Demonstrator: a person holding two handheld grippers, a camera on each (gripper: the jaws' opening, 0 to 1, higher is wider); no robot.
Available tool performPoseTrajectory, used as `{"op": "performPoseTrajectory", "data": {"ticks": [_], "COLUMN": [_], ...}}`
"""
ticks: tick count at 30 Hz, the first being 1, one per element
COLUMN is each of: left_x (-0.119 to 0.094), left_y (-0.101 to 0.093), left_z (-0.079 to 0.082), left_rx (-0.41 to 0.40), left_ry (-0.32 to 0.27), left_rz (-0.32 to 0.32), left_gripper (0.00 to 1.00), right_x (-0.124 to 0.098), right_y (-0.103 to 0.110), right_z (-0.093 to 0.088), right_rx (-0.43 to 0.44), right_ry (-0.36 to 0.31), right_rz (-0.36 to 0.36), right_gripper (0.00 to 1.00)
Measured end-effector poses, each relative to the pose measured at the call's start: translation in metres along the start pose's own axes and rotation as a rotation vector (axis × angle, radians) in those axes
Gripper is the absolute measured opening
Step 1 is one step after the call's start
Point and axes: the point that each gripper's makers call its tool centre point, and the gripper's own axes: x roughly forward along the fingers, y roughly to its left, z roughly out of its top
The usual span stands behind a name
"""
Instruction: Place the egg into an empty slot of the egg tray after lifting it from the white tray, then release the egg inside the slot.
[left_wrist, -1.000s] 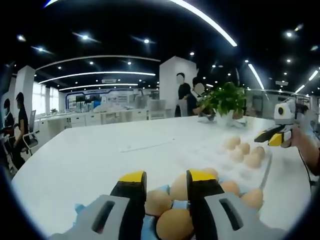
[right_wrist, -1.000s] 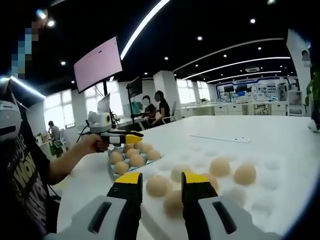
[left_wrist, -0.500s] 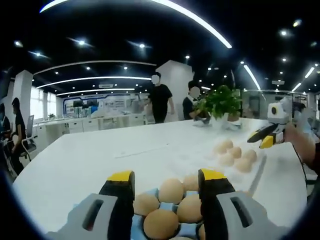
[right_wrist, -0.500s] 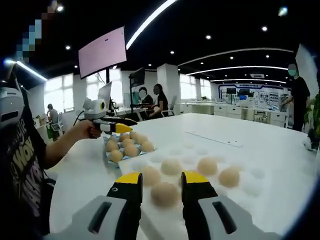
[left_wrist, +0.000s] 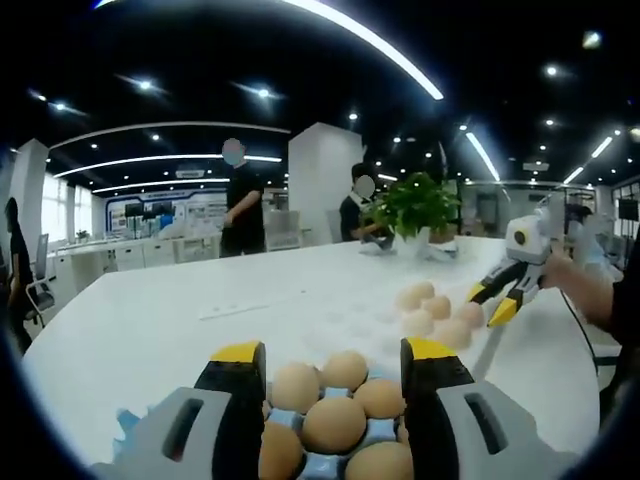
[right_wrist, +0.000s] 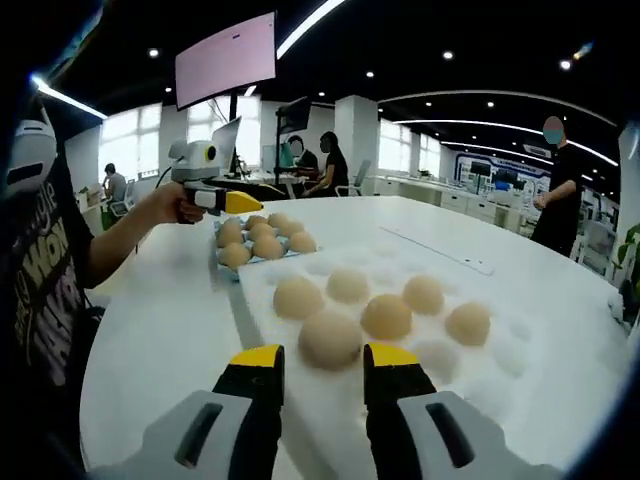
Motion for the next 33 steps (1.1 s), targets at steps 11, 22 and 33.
{"op": "performPoseTrajectory", "data": {"ticks": [11,22,33], "left_x": [0.004,0.002,-0.001], "left_y": [0.0,-0.004,-0.017], "left_z": [-0.004,-0.006,-0.008], "left_rx": [0.007,0.004,0.031], "left_ry": [0.015,0.019,0.033], "left_rz": [-0.034,-0.048,-0.08], "left_gripper": [0.55,0.55,0.54], "right_x": [0.013,0.017,0.016], "right_y": [-0.012,-0.017,-0.023], "right_z": [0.002,0.003,0.004], "right_rx": [0.043,0.042,0.068], "right_ry": [-0.022,-0.029,-0.064], "right_rz": [0.011,0.005,-0.003], "right_gripper": [0.32,0.31,0.3]}}
